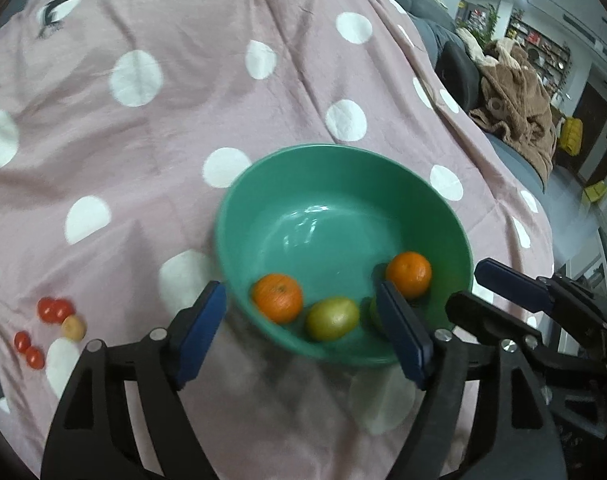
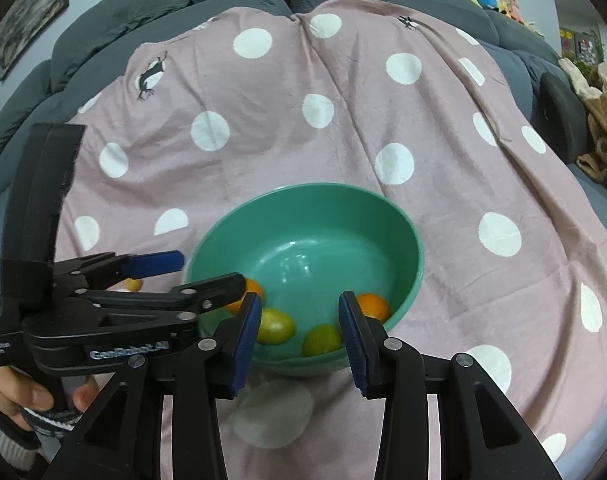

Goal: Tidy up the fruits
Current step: 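Carry the lemon and lime into the green bowl and release both, then move both open tools back toward the small yellow fruits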

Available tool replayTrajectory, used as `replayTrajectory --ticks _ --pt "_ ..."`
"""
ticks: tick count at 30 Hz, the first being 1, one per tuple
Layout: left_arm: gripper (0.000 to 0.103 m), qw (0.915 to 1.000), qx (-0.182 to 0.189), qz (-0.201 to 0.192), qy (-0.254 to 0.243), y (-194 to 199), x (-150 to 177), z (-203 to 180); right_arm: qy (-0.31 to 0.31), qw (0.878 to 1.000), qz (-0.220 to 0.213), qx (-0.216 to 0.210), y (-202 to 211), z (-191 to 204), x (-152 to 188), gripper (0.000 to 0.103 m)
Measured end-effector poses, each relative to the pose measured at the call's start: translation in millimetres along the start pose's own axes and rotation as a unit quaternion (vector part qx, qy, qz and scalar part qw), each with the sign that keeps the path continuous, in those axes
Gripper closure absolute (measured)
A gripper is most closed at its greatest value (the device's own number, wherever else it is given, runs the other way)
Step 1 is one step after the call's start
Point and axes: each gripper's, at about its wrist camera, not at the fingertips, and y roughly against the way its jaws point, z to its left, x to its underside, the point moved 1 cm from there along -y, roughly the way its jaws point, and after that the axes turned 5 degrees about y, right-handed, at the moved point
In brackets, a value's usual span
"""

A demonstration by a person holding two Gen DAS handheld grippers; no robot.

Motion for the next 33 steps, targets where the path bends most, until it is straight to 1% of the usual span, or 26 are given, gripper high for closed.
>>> replayTrajectory --ticks 3,9,12,14,16,21,25,28,33 --pt "0.023 0.9997 -0.003 -0.009 0.021 21 10 14 0.001 1.0 0.001 -0.008 6 8 2 0.062" --pt "0.022 0.9974 -0.026 -0.023 0.063 69 42 48 0.015 1.0 0.001 -0.022 20 29 6 0.062" --pt "0.016 0.9941 -0.05 -0.036 0.089 100 63 72 0.025 0.999 0.005 -0.036 27 42 9 0.061" --pt "0.016 0.9896 -0.076 -0.048 0.113 123 80 92 0.033 0.998 0.007 -0.05 30 51 12 0.057" --pt "0.015 0.9849 -0.098 -0.053 0.132 142 97 110 0.036 0.997 0.011 -0.066 32 59 14 0.056" --pt "0.012 0.9757 -0.134 -0.048 0.166 169 137 142 0.045 0.991 0.035 -0.118 27 82 24 0.054" --pt "0.012 0.9707 -0.134 -0.034 0.196 175 164 159 0.056 0.985 0.057 -0.151 19 104 32 0.054" --pt "0.013 0.967 -0.132 -0.025 0.216 175 180 168 0.069 0.981 0.073 -0.165 14 121 38 0.054" --pt "0.014 0.9659 -0.119 -0.022 0.229 169 186 175 0.096 0.976 0.093 -0.174 5 148 42 0.054"
